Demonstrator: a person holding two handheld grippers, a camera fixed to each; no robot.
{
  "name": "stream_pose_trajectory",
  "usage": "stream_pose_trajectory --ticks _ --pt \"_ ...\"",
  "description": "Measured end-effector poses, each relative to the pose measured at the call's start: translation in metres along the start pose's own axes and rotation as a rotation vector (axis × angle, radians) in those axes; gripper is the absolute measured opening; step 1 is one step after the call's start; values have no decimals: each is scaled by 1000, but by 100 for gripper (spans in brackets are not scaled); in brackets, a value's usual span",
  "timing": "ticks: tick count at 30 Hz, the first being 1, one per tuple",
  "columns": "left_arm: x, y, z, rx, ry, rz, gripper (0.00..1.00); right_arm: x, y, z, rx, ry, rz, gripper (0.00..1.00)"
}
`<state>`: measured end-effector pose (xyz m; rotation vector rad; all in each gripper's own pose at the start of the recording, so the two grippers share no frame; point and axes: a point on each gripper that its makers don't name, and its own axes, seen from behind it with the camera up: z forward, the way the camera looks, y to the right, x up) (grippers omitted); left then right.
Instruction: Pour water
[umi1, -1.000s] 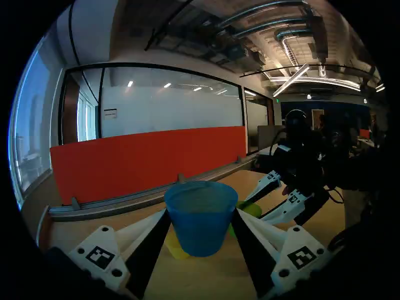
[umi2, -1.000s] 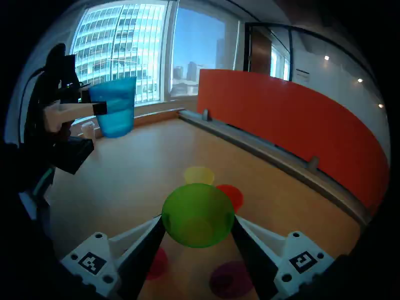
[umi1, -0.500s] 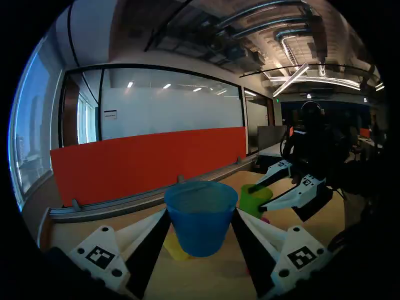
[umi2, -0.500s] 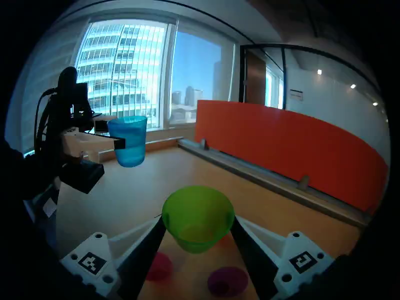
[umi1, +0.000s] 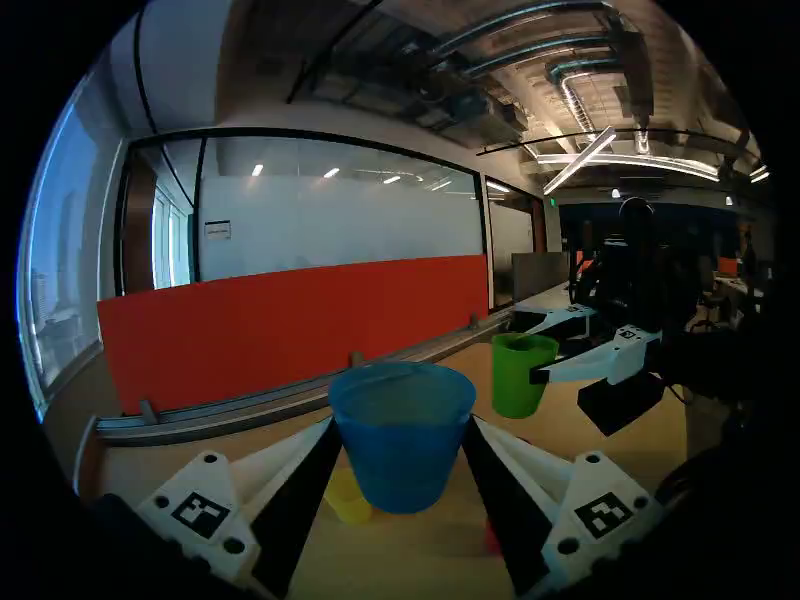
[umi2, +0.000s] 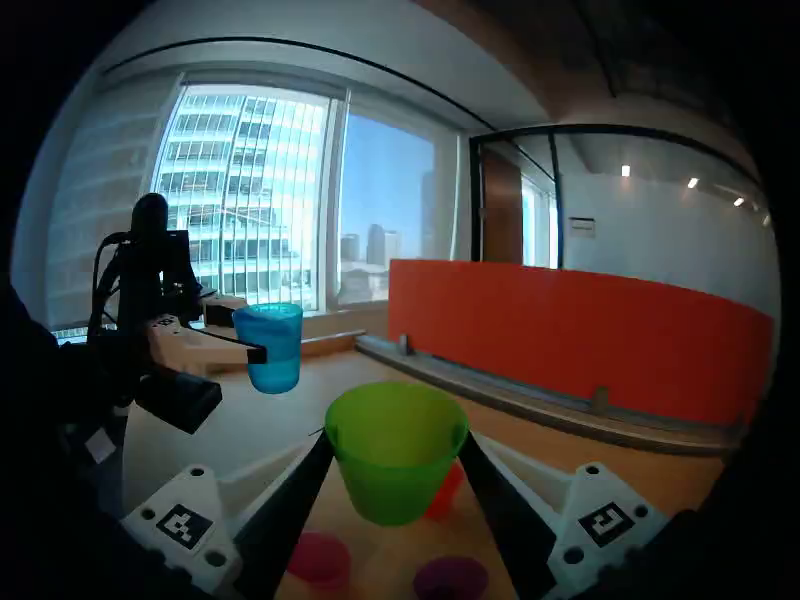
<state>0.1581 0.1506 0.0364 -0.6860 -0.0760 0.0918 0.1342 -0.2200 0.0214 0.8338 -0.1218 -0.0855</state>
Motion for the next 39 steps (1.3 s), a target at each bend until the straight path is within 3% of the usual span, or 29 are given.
stream_pose_trajectory --ticks 15,39 --pt "-1 4 6 -16 5 -8 83 24 3 -7 -9 86 -50 92" --pt "12 10 7 -32 34 1 83 22 -4 -10 24 83 -90 91"
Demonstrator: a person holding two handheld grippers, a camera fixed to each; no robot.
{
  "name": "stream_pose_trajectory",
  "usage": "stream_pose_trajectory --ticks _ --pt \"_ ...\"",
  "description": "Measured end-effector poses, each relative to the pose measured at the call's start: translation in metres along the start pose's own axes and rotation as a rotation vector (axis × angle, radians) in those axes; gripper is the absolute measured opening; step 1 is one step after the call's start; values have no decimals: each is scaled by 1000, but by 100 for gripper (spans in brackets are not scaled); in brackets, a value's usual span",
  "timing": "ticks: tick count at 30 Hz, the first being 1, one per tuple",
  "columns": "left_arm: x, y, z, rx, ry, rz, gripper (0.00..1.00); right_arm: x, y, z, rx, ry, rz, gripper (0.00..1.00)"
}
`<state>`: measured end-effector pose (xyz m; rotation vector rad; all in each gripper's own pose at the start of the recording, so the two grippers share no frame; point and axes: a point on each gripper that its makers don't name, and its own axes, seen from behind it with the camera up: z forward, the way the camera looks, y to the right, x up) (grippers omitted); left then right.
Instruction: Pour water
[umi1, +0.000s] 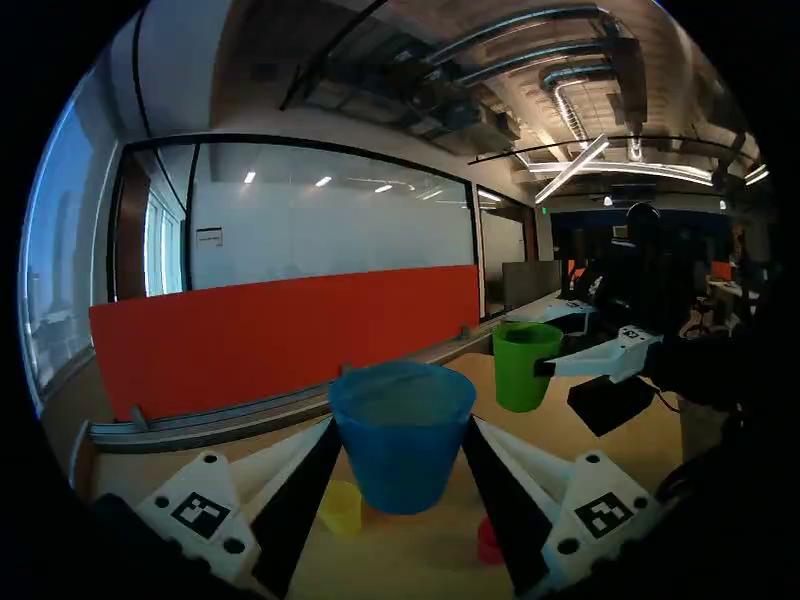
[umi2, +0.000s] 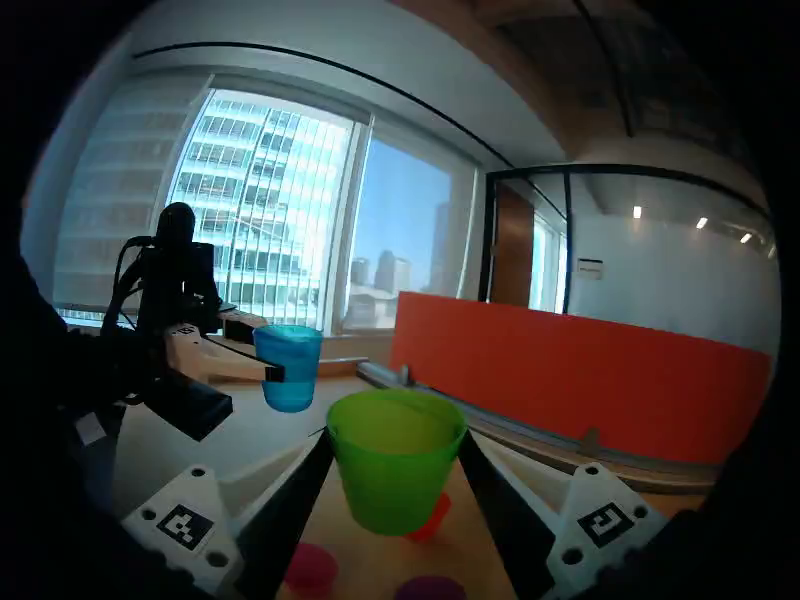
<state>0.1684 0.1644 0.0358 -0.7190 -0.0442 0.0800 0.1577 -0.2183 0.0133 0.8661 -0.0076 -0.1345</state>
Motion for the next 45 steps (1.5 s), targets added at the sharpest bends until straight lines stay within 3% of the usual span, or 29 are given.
stream_pose_trajectory --ticks 21,45 --pt "28 12 0 16 29 119 83 -17 -19 -8 39 -11 13 90" --pt "59 21 1 47 57 315 83 -28 -42 -5 82 -8 38 90"
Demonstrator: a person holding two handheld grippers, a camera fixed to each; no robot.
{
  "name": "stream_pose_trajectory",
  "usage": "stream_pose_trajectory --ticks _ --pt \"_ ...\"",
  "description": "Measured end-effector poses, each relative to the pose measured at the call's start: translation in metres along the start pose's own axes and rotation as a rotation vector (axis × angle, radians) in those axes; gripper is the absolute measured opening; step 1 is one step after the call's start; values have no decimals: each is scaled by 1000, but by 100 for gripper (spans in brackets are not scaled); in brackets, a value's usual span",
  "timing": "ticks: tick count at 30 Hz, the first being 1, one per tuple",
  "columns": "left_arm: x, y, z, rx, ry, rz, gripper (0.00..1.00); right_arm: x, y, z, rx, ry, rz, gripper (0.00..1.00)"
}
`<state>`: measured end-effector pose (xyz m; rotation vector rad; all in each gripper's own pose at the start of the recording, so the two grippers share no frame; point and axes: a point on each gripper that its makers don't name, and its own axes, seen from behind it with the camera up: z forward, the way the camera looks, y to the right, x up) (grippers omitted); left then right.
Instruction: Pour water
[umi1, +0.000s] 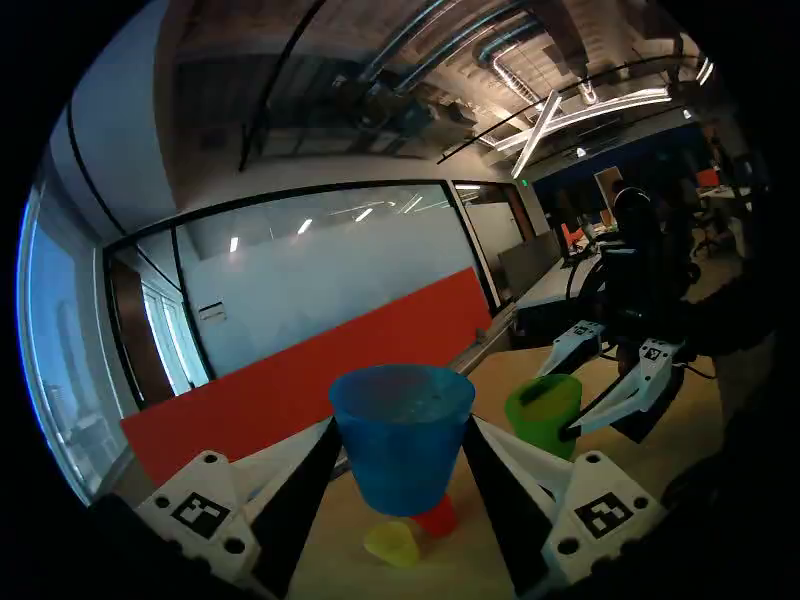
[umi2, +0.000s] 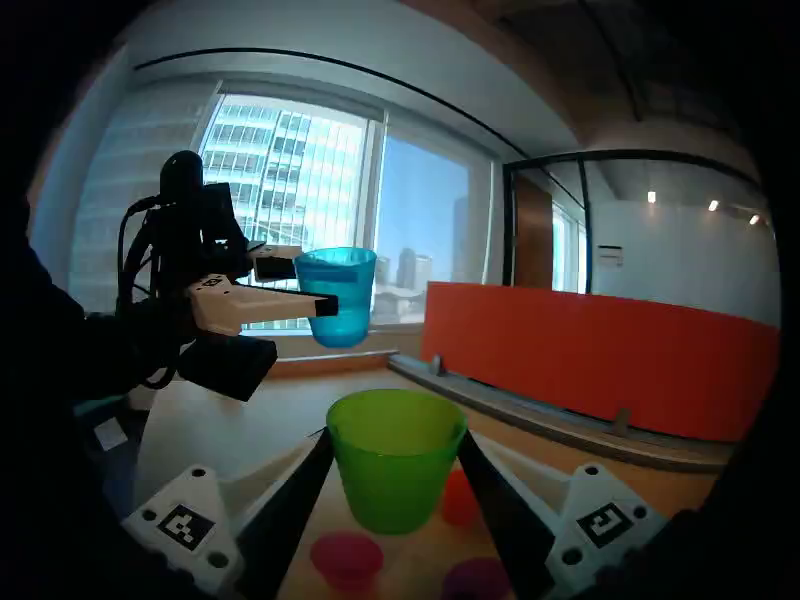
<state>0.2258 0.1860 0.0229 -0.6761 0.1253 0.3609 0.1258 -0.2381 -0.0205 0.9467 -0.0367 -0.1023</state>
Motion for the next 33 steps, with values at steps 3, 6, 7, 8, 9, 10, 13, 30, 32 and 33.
stream_pose_trajectory --ticks 3,6,7,8,9,10,13,30,32,33 --pt "4 -1 -1 6 6 32 83 -1 -3 1 6 -1 1 90" --pt "8 -1 -1 9 9 60 83 -2 -6 1 13 -3 0 90" --pt "9 -1 -1 10 9 69 83 -2 -7 2 15 -3 0 90" --pt "9 -1 -1 11 9 76 83 -2 -8 2 17 -3 0 90" --pt "10 -2 -1 12 10 84 83 -2 -9 2 18 -3 1 90" --pt "11 -2 -1 14 10 93 83 -2 -10 3 21 -3 0 90" --pt "13 -3 0 19 11 117 83 -3 -13 4 29 -3 0 90" --pt "29 -5 0 46 22 247 83 -8 -37 9 91 -12 13 90" --pt "31 -4 0 45 24 262 83 -6 -40 9 102 -7 20 90" --pt "31 -3 0 45 25 269 83 -5 -41 9 107 -5 24 90"
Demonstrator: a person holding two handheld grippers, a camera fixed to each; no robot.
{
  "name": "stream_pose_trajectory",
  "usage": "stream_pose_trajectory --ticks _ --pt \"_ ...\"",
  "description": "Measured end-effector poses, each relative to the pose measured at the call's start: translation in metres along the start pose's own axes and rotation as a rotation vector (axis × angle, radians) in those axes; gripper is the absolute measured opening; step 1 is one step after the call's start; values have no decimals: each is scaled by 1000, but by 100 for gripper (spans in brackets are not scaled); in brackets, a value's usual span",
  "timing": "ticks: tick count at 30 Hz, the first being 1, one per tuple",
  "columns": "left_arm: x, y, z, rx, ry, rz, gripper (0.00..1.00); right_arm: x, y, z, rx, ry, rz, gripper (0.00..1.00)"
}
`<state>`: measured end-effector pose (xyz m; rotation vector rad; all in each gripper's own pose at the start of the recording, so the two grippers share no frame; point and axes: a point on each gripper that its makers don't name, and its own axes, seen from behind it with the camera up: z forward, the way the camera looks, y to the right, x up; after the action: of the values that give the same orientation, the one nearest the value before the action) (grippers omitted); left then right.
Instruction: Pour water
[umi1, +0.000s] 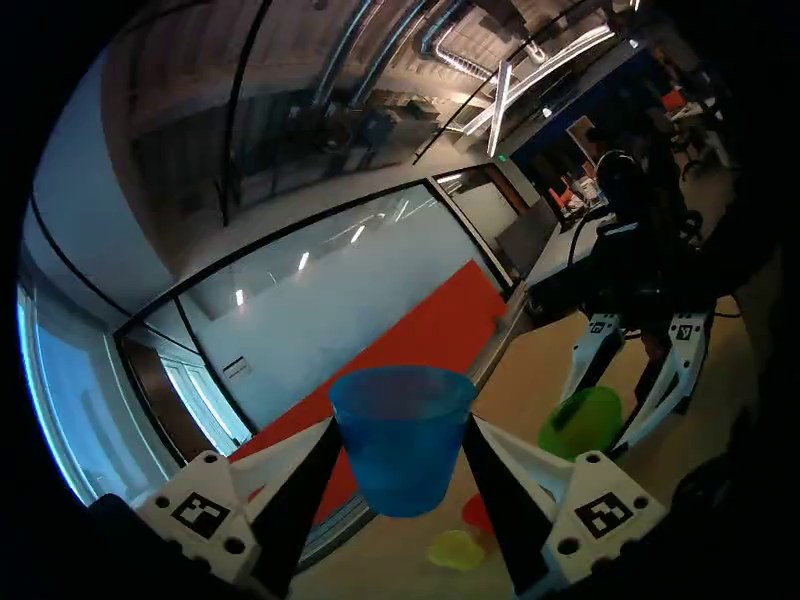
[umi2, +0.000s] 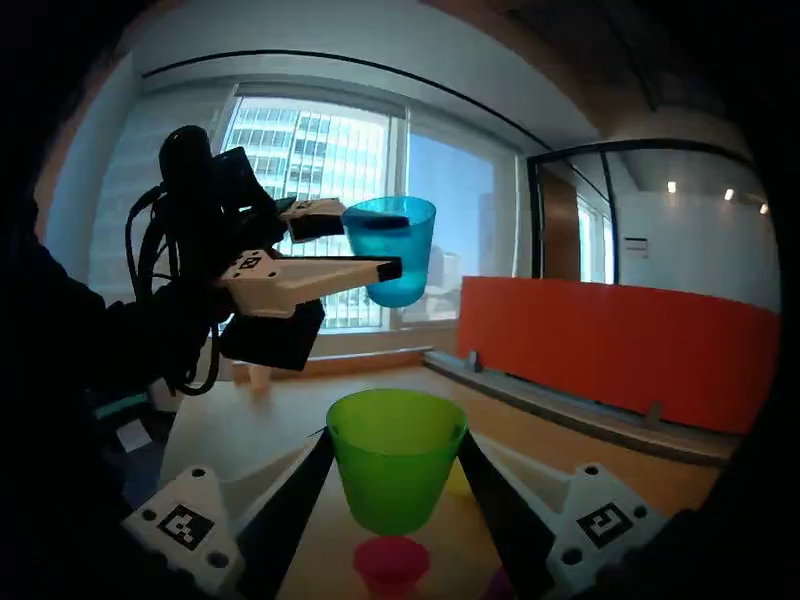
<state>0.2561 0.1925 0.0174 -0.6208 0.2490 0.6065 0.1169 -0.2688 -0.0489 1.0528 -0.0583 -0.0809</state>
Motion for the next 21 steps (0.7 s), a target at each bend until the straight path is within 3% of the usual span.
stream_pose_trajectory --ticks 21 --pt "15 8 3 -7 -1 178 83 1 -15 6 43 3 -2 90"
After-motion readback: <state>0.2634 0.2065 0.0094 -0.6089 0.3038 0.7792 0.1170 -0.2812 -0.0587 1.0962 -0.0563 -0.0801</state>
